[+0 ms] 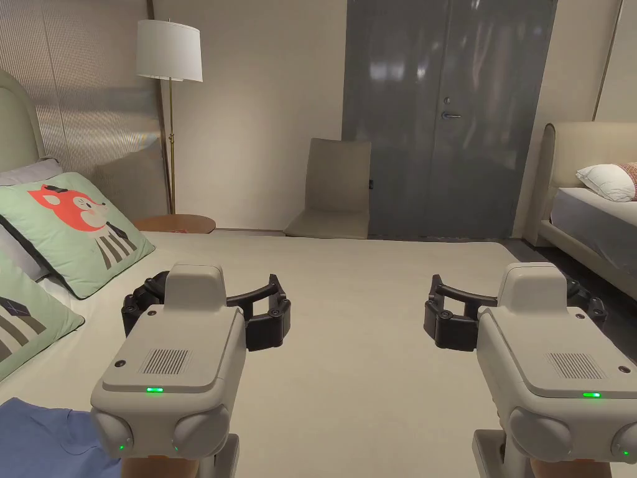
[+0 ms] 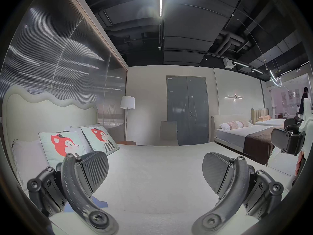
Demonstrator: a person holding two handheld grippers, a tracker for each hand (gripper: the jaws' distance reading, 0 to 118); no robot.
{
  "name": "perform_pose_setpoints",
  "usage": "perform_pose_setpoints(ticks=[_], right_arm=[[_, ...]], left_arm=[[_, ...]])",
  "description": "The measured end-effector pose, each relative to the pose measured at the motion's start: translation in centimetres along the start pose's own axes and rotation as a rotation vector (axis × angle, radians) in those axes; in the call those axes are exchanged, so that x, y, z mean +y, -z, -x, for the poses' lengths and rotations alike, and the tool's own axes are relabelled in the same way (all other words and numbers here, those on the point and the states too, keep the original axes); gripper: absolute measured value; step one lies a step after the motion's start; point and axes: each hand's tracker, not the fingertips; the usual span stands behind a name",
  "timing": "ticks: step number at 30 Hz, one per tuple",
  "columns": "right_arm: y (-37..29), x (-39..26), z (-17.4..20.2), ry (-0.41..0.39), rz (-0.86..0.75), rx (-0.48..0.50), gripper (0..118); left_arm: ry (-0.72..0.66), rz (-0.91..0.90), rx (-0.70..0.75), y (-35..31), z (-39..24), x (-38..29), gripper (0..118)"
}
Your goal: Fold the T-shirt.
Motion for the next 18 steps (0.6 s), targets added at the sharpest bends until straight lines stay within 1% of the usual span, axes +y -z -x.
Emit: perform_pose_setpoints(ticks=[9,10,11,12,13,14,15,16,17,18], right_arm=[[-0.19,0.14,-0.11,-0.002,-0.009,-0.02,118],[-0.24,0.14,-0.11,-0.006,-0.008,-0.018,118],[-0.3,0.16,-0.1,-0.01,-0.006,-0.016,118],[-0.38,0.17,-0.08,-0.014,-0.004,-0.013,117],[-0.6,0.18,-0.03,-0.014,-0.008,-0.01,103],[-0.78,0.18,0.11,-0.018,-0.015,-0.014,77],[-0.81,0.23,0.24,-0.036,-0.016,-0.056,36],[-0.67,0.21,0.27,-0.042,-0.017,-0.092,3],[-0.41,0.07,0.13,-0.03,-0.025,-0.071,0],[-0.14,-0.1,-0.28,0.002,-0.005,-0.034,0]], left_arm=[[0.006,0.0,0.002,-0.15,-0.2,0.08,110],[0.009,0.001,0.001,-0.19,-0.24,0.12,106],[0.011,-0.004,-0.006,-0.29,-0.31,0.14,100],[0.015,-0.012,-0.012,-0.43,-0.43,0.12,81],[0.026,-0.021,-0.002,-0.49,-0.6,0.06,44],[0.033,-0.024,0.014,-0.37,-0.8,0.04,11],[0.029,-0.025,0.021,-0.31,-0.87,0.01,1],[0.014,-0.024,0.012,-0.39,-0.79,-0.08,0],[-0.008,-0.008,-0.021,-0.4,-0.79,-0.06,0],[-0.014,-0.005,-0.034,-0.44,-0.83,-0.12,0]])
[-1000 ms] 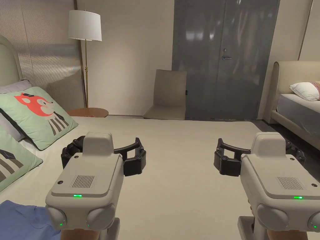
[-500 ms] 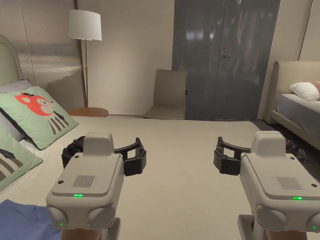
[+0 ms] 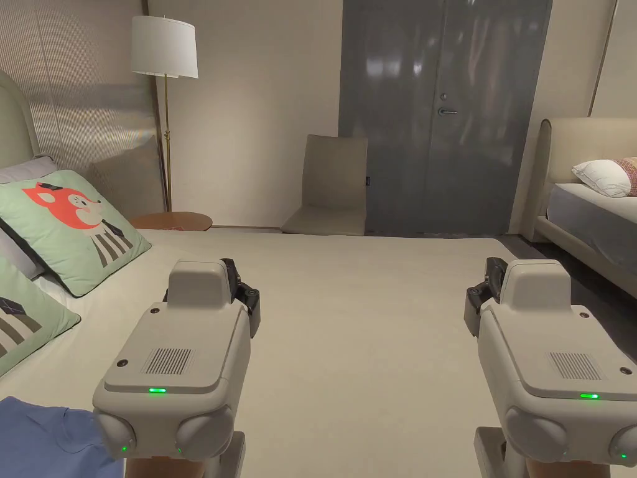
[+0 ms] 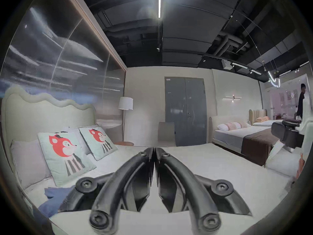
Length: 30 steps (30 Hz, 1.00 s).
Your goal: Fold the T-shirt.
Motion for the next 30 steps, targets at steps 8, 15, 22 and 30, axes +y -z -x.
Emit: perform_pose_setpoints(ticks=[8,15,22,30], right_arm=[[-0.3,-0.3,-0.3,-0.003,0.025,0.014,0],[0.2,-0.4,1.8,0.001,0.021,0.064,0],[0.8,-0.2,9.8,0.033,0.002,0.277,0],[1.1,-0.9,16.4,0.073,0.021,0.424,1]], left_arm=[[0.02,-0.003,0.01,0.0,-0.6,-0.1,0],[0.031,-0.008,0.049,-0.7,1.4,0.4,0],[0.067,-0.004,0.257,-3.9,8.7,1.1,0],[0.105,0.03,0.387,-6.5,13.8,0.9,0]])
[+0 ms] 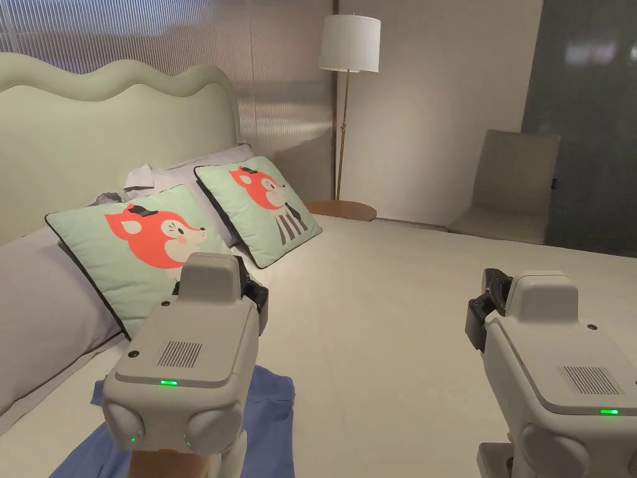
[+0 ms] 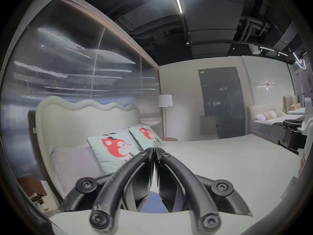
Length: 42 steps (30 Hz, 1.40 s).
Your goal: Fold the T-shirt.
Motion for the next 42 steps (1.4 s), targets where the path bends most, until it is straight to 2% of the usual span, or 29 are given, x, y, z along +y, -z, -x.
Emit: perform_pose_setpoints(ticks=[7,15,16,17,18,21,22,23,27,28,30,32,33,34,36,37,40,42], right_arm=[[1.9,-2.1,1.0,-0.022,0.05,0.023,1],[5.4,-6.2,1.1,-0.032,0.175,0.022,1],[5.9,-6.9,1.1,-0.032,0.196,0.021,1],[6.4,-7.6,1.1,-0.032,0.215,0.021,1],[6.8,-8.2,1.0,-0.033,0.234,0.017,1],[7.9,-9.7,1.0,-0.025,0.278,0.016,1],[8.0,-10.1,1.0,-0.025,0.287,0.015,1],[8.3,-10.6,1.0,-0.027,0.297,0.017,1],[9.0,-12.0,1.1,-0.031,0.34,0.023,1],[9.1,-12.3,1.2,-0.032,0.346,0.024,1],[9.1,-12.6,1.2,-0.035,0.355,0.026,1],[9.1,-12.8,1.2,-0.038,0.364,0.028,1],[9.1,-12.9,1.2,-0.04,0.367,0.028,1],[9.1,-13.0,1.1,-0.04,0.369,0.027,1],[9.0,-12.8,1.0,-0.033,0.371,0.025,1],[8.8,-12.6,0.8,-0.029,0.367,0.022,1],[8.1,-11.9,0.3,-0.024,0.349,0.014,1],[7.6,-11.2,-0.2,-0.024,0.335,0.009,1]], left_arm=[[-0.008,0.11,0.002,2.1,0.6,-3.2,0],[-0.052,0.493,-0.046,7.9,0.7,-11.4,1],[-0.055,0.562,-0.044,8.6,0.7,-12.6,5],[-0.066,0.655,-0.048,9.6,0.6,-14.1,23],[-0.08,0.757,-0.056,10.5,0.7,-15.4,52],[-0.124,0.94,-0.074,12.0,0.9,-19.1,82],[-0.135,0.966,-0.08,12.0,0.9,-20.1,108],[-0.132,0.964,-0.075,12.0,0.8,-20.8,110],[-0.131,1.05,-0.068,12.3,0.8,-23.4,107],[-0.133,1.066,-0.069,12.4,0.8,-23.9,103],[-0.105,1.076,-0.049,12.5,0.7,-24.6,86],[-0.093,1.062,-0.052,12.3,0.8,-24.3,81],[-0.094,1.067,-0.052,12.4,0.8,-24.0,74],[-0.085,1.063,-0.041,12.2,0.8,-23.7,56],[-0.066,0.993,-0.006,11.9,1.1,-23.0,11],[-0.045,0.984,0.051,12.1,1.3,-22.7,11],[-0.217,0.954,0.03,11.5,2.9,-20.9,11],[-0.22,0.877,0.025,11.2,3.1,-19.1,11]])
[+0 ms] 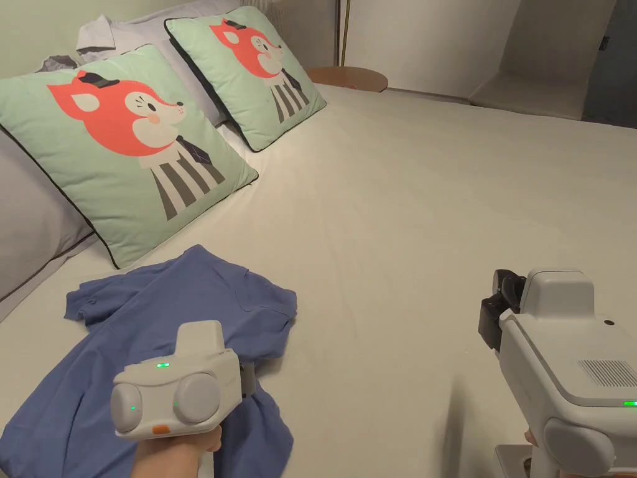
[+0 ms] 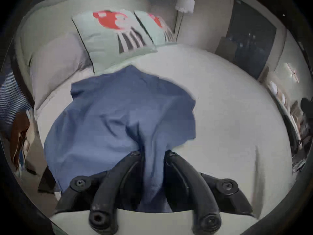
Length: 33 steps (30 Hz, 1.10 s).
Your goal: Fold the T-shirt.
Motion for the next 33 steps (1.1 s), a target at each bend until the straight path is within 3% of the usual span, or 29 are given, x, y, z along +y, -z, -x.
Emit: perform_pose_setpoints(ticks=[10,17,26,33], right_arm=[[-6.9,2.7,-5.8,0.051,-0.121,-0.107,1],[-13.6,3.1,-12.3,0.066,-0.19,-0.255,1],[-21.7,1.1,-20.2,0.091,-0.19,-0.472,1],[-24.9,-1.3,-23.2,0.113,-0.151,-0.556,1]], left_arm=[[0.069,-0.346,-0.26,-11.7,-7.7,5.5,11],[0.177,-0.431,-0.533,-16.8,-17.4,4.7,11],[0.386,-0.288,-0.871,-17.4,-31.8,-3.2,11],[0.551,0.037,-0.889,-11.6,-37.6,-13.3,11]])
